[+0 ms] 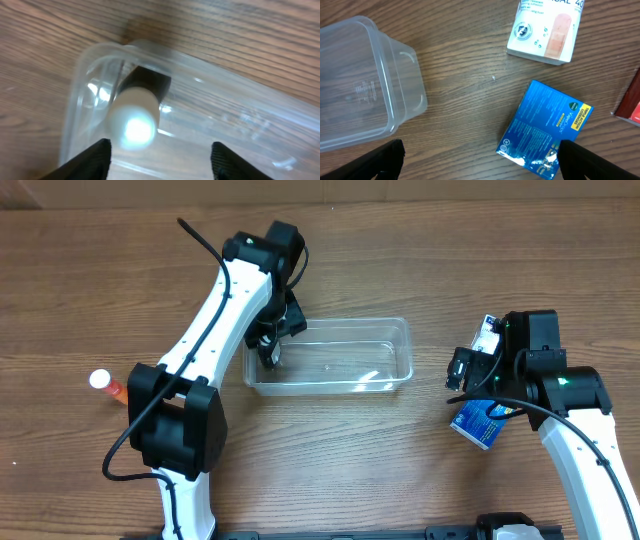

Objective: Pack container
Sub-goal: 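Carry the brown bottle into the container's left end and release, then move the left gripper to the orange tube and grasp it, then place the orange tube in the container beside the bottle, release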

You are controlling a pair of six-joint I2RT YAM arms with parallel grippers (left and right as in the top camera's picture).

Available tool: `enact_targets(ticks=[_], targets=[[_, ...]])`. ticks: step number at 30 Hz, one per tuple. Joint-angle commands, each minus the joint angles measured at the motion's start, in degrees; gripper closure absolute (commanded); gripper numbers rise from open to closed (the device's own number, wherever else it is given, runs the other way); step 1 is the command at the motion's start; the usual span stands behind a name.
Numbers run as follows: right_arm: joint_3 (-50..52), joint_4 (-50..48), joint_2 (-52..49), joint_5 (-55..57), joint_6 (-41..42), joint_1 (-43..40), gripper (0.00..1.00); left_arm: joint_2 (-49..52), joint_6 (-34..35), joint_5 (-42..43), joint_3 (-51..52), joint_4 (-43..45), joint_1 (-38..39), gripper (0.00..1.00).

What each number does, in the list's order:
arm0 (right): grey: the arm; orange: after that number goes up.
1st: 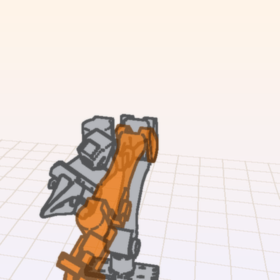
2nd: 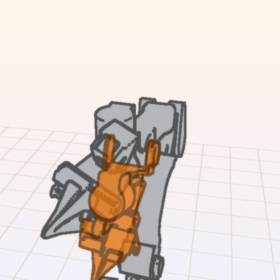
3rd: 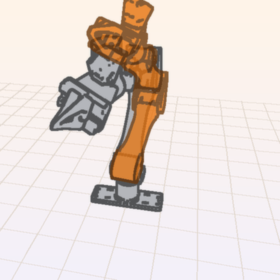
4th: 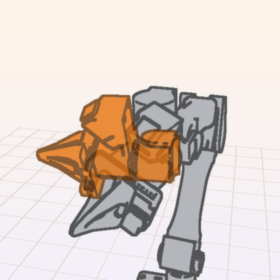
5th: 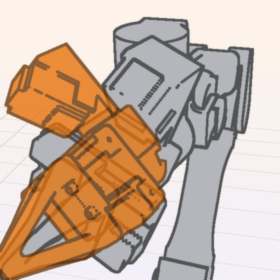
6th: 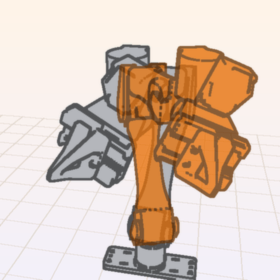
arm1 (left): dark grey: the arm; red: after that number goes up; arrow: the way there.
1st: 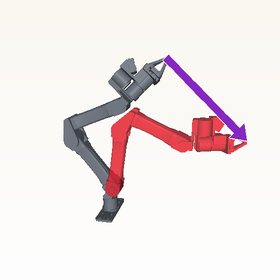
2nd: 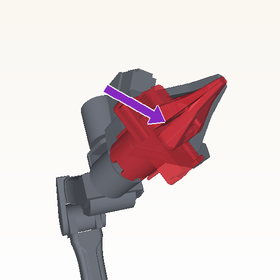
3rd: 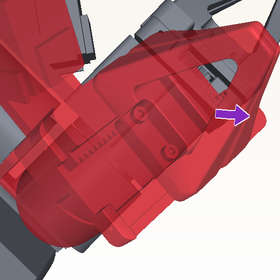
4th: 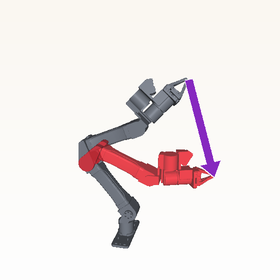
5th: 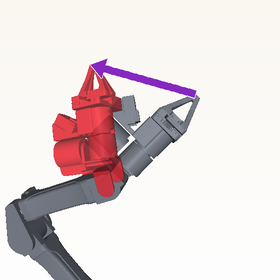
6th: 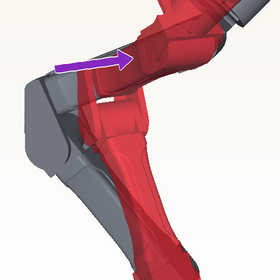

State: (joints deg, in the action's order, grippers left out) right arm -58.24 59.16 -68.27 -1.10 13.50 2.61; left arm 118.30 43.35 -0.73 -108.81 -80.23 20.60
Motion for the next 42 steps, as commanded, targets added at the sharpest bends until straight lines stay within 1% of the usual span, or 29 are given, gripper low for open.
enact_targets(ticks=[1,2,3,5,7,8,10,12,14,15,16,17,19,21,22,23,24,25,27,30,34,35,38,39,40,41,42], targets=[[-1.84,-0.44,0.2,-0.04,0.26,-0.11,0.0,-2.38,-1.62,-4.02,-10.29,-5.9,-0.11,0.21],[-1.84,-0.46,0.2,-0.04,0.28,-0.11,0.0,-3.37,-1.64,-6.16,-13.94,-8.92,-0.13,0.11],[-1.84,-0.48,0.2,-0.04,0.26,-0.11,0.0,-3.93,-1.62,-6.88,-15.1,-9.9,-0.2,0.01],[-1.84,-0.55,0.2,-0.04,0.26,-0.11,0.0,-6.8,-1.66,-8.28,-17.77,-12.85,-1.2,0.0],[-1.84,-0.48,0.2,-0.04,0.26,-0.11,0.0,-10.56,-1.6,-11.45,-17.88,-15.54,-2.97,0.0],[-1.84,-0.48,0.2,-0.04,0.26,-0.11,0.0,-13.64,-2.54,-13.81,-17.38,-16.59,-4.42,0.0],[-1.84,-0.46,0.2,-0.04,0.26,-0.11,0.0,-19.82,-2.73,-15.89,-14.62,-16.59,-6.64,0.0],[-1.84,-0.48,0.2,-0.04,0.26,-0.11,0.0,-28.59,-2.08,-18.1,-9.09,-16.57,-9.51,0.0],[-1.84,-0.5,0.2,-0.04,0.26,-0.11,0.0,-36.85,0.11,-22.18,-1.53,-16.55,-12.72,0.0],[-1.84,-0.5,0.2,-0.07,0.28,-0.11,0.0,-40.04,0.15,-23.37,2.27,-16.02,-14.62,0.0],[-1.84,-0.48,0.2,-0.07,0.28,-0.11,0.0,-43.23,-0.42,-23.85,6.91,-14.62,-17.2,0.0],[-1.84,-0.5,0.2,-0.07,0.28,-0.11,0.0,-45.59,-2.4,-23.5,11.41,-12.17,-20.28,0.0],[-1.84,-0.5,0.2,-0.07,0.28,-0.11,0.0,-47.25,-7.45,-19.69,17.94,-6.58,-26.69,0.0],[-1.84,-0.48,0.2,-0.07,0.28,-0.11,0.0,-45.66,-14.03,-11.98,23.12,-0.37,-35.06,0.0],[-1.84,-0.48,0.2,-0.07,0.28,-0.11,0.0,-43.43,-16.02,-8.17,24.68,1.9,-39.74,0.0],[-1.84,-0.48,0.2,-0.07,0.28,-0.11,0.0,-40.65,-18.23,-4.79,25.2,3.67,-43.8,0.0],[-1.84,-0.48,0.2,-0.07,0.28,-0.11,0.0,-35.8,-21.29,-0.11,25.2,5.6,-48.57,0.0],[-1.84,-0.5,0.2,-0.07,0.28,-0.11,0.0,-33.24,-22.71,2.1,25.2,6.16,-50.34,0.0],[-1.84,-0.5,0.2,-0.07,0.28,-0.11,0.0,-28.24,-23.5,3.5,25.2,6.82,-52.39,0.0],[-1.84,-0.5,0.2,-0.07,0.28,-0.11,0.0,-19.21,-24.13,3.82,25.2,8.61,-51.87,0.0],[-1.84,-0.48,0.2,-0.07,0.28,-0.11,0.0,-14.38,-24.11,3.28,25.2,11.15,-50.25,0.0],[-1.84,-0.48,0.2,-0.07,0.28,-0.11,0.0,-13.68,-24.09,2.78,25.2,11.67,-50.18,0.02],[-1.84,-0.5,0.2,-0.07,0.28,-0.11,0.0,-12.87,-24.09,1.36,25.2,12.79,-50.21,0.2],[-1.84,-0.5,0.2,-0.07,0.26,-0.11,0.0,-12.87,-24.09,1.07,25.2,13.0,-50.21,0.27],[-1.84,-0.5,0.2,-0.07,0.28,-0.11,0.0,-12.87,-24.09,0.09,25.2,13.05,-50.21,0.38],[-1.84,-0.48,0.2,-0.07,0.28,-0.11,0.0,-12.87,-24.09,-1.38,25.2,12.9,-50.21,0.5],[-1.84,-0.5,0.2,-0.07,0.26,-0.11,0.0,-12.87,-24.09,-1.33,25.2,12.59,-50.21,0.56]])
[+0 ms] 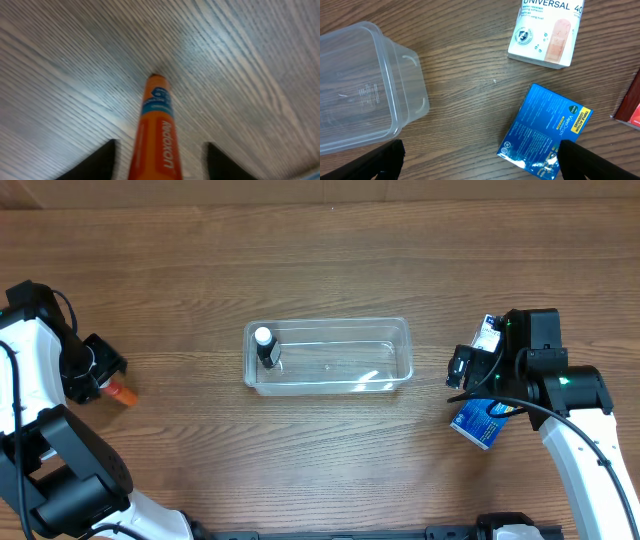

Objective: Pack container
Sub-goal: 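Place the orange tube in the container beside the bottle, release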

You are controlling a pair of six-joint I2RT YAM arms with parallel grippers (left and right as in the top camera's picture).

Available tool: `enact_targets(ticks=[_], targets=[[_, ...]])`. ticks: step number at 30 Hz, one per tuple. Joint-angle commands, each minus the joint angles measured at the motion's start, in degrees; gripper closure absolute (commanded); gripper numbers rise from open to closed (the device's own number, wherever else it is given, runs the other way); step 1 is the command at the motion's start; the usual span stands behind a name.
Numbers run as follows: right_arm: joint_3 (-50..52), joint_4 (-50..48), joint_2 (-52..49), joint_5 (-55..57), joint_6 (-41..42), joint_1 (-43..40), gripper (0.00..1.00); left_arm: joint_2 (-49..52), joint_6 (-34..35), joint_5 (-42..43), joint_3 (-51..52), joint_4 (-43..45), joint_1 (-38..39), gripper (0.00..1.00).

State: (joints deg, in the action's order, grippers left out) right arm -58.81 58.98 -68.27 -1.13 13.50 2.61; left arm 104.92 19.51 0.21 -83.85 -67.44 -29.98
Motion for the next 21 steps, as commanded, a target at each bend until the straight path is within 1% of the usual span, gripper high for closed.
enact_targets(ticks=[1,4,5,6,7,10,13,15,17,19,21], targets=[[-1.27,-0.33,0.2,-0.04,0.28,-0.11,0.0,0.5,-0.24,-2.29,0.24,-0.39,0.37,0.63],[-1.27,-0.31,0.2,-0.04,0.26,-0.11,0.0,0.5,-0.24,-2.32,0.24,-0.66,0.37,0.77],[-1.27,-0.31,0.2,-0.04,0.28,-0.11,0.0,0.5,-0.24,-2.32,0.24,-0.9,0.37,0.79],[-1.27,-0.31,0.2,-0.04,0.26,-0.11,0.0,0.5,-0.24,-2.27,0.24,-1.16,0.39,0.85],[-1.27,-0.33,0.2,-0.04,0.26,-0.11,0.0,0.46,-0.22,-2.25,0.22,-1.46,0.39,0.95],[-1.27,-0.33,0.2,-0.04,0.26,-0.11,0.0,-1.05,1.27,-0.81,-0.24,-3.78,0.57,0.96],[-1.27,-0.33,0.2,-0.04,0.26,-0.11,0.0,-7.13,-0.22,2.54,-0.81,-5.09,3.67,0.96],[-1.27,-0.35,0.2,-0.02,0.26,-0.11,0.0,-13.03,-2.1,4.76,-0.81,-5.7,8.35,0.96],[-1.27,-0.39,0.2,-0.02,0.26,-0.11,0.0,-19.41,-2.78,7.56,-1.07,-6.8,15.23,0.96],[-1.27,-0.37,0.2,-0.02,0.26,-0.11,0.0,-23.93,-0.98,7.45,-1.09,-6.54,22.32,0.96],[-1.27,-0.39,0.2,-0.02,0.26,-0.11,0.0,-26.64,2.29,4.96,-1.09,-6.08,30.14,0.96]])
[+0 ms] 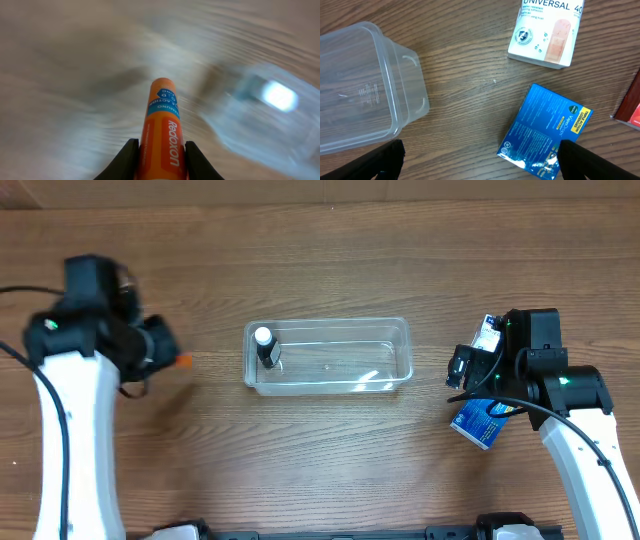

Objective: Pack container
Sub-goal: 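Place the orange tube in the container beside the bottle, release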

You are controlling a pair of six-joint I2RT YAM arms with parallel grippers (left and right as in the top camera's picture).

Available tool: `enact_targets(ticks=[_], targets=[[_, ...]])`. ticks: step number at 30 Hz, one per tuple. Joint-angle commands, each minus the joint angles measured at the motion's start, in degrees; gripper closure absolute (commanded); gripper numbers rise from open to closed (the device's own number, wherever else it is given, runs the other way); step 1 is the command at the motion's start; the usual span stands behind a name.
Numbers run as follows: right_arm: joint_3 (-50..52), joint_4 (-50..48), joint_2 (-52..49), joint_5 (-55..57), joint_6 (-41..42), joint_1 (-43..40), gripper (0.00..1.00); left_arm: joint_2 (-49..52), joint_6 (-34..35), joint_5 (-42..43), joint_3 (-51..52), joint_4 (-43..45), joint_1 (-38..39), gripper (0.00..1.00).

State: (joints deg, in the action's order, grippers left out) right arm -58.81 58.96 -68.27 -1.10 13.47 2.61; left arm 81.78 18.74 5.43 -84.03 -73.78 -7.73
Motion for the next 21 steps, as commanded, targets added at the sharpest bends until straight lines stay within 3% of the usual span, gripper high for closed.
enact_targets(ticks=[1,4,10,19,21], targets=[[-1.27,-0.35,0.2,-0.04,0.28,-0.11,0.0,-3.76,4.37,-1.16,-0.92,0.24,10.32,0.96],[-1.27,-0.33,0.2,-0.04,0.28,-0.11,0.0,-1.81,6.71,-1.57,-0.87,0.44,17.86,0.96],[-1.27,-0.31,0.2,-0.04,0.28,-0.11,0.0,8.81,7.02,-2.01,-0.87,3.96,24.87,0.96],[-1.27,-0.28,0.2,-0.09,0.31,-0.11,0.0,23.15,7.21,-2.86,-0.87,5.29,25.03,0.96],[-1.27,-0.31,0.2,-0.09,0.31,-0.11,0.0,23.61,7.19,-2.89,-0.9,5.27,25.03,0.91]])
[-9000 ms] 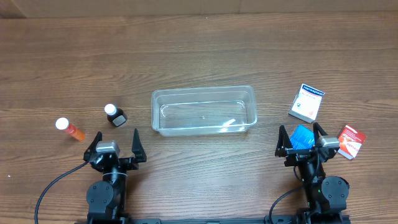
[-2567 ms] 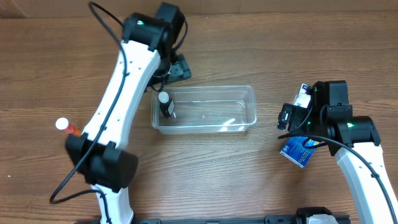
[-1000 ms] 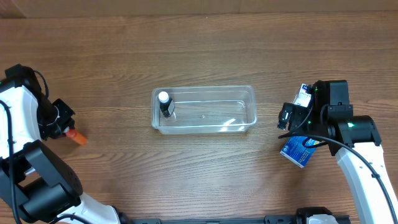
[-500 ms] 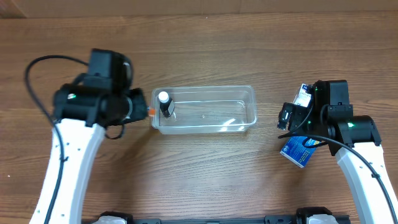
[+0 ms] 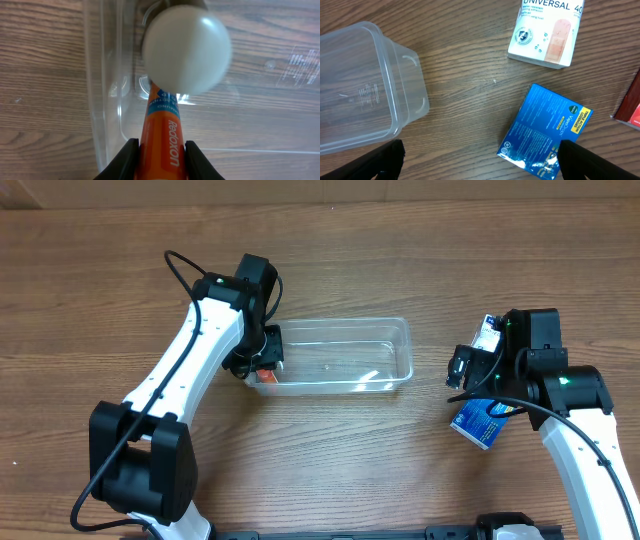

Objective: Pack container
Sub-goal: 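Place the orange tube in the container beside the bottle, release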

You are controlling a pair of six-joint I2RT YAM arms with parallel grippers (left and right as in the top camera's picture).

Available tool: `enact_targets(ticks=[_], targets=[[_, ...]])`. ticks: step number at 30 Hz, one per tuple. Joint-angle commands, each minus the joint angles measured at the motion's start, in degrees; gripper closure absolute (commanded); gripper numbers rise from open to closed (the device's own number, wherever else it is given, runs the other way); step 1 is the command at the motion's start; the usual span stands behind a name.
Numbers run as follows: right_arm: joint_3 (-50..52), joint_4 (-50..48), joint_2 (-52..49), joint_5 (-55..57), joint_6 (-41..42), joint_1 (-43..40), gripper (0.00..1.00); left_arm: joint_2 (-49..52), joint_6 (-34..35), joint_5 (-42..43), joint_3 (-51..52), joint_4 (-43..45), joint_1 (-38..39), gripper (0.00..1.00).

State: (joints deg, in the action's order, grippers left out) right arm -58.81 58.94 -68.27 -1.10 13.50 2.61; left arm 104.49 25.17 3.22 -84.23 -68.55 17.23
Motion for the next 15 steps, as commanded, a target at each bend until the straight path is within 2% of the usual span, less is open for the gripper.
enact_targets(ticks=[1,4,10,15], targets=[[-1.27,-0.26,0.2,-0.09,0.28,-0.11,0.0,0.87,0.74,-0.68,-0.7,0.04,0.07,0.78],[-1.27,-0.26,0.2,-0.09,0.28,-0.11,0.0,0.83,0.59,-0.61,-0.72,-0.15,0.07,0.47],[-1.27,-0.26,0.2,-0.09,0.28,-0.11,0.0,0.81,0.59,-0.63,-4.31,-2.67,0.07,0.44],[-1.27,-0.26,0.2,-0.07,0.28,-0.11,0.0,0.72,-0.26,-0.7,-15.28,-8.83,0.07,0.43]])
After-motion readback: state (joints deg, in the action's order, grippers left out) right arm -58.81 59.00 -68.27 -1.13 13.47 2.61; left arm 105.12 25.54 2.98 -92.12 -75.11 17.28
